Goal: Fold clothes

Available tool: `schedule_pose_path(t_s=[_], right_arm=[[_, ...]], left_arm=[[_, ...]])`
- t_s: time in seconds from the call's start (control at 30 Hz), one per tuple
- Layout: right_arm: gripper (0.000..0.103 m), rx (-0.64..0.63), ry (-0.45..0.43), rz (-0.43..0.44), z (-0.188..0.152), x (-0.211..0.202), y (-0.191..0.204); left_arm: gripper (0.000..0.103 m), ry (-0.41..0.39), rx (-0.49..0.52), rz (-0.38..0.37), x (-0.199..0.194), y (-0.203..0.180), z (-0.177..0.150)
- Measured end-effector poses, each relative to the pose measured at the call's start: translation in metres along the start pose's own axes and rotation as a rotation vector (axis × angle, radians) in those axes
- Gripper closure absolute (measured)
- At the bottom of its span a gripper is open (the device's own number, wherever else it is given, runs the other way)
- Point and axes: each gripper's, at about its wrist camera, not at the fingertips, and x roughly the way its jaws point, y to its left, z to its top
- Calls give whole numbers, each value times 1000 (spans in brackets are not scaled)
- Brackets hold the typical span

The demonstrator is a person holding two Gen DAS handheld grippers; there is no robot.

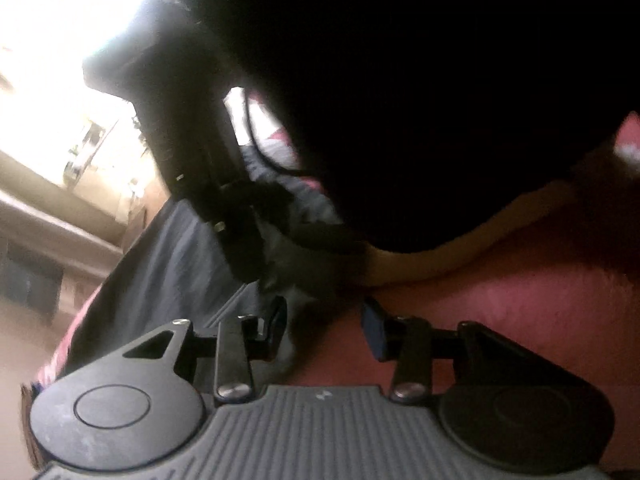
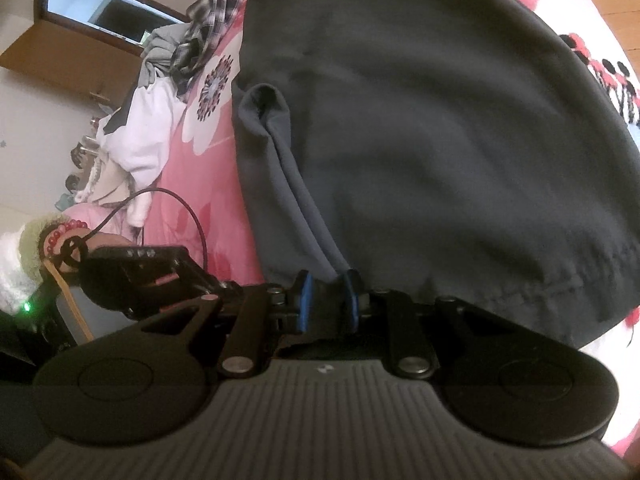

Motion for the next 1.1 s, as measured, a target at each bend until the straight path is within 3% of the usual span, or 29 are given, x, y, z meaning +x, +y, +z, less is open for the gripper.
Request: schedule_pose_path(t_s=[0.27,0.4,0.53,0.7,0.73,0.8,0.97,1.1], right_arm=[[85,15,-3,14,1,1,-4],[85,21,-7,20,1,1,-6],[85,30,-27,12,-2,-7,-7],[81,106,-71,39,-14,-43,-15],[77,130,-78,47,-17,-50,-17],[57,235,-69,63,-30,-63,-30],[50,476,-99,62,-65,-77,-61],[50,614,-176,100,-74,-68,-76]], left_arm=[[68,-18,58,-6,11,4,2],[82,-31,70,-25,16,7,0],[94,-42,4,-50,17,21,-2],[95,-53,-121,-89,17,42,-5],[95,-54,-137,-95,17,45,-6],[95,-57,-153,-100,18,48,-6],[95,-63,-163,-104,21,55,-7],[95,-62,-154,-90,13,43,-4]])
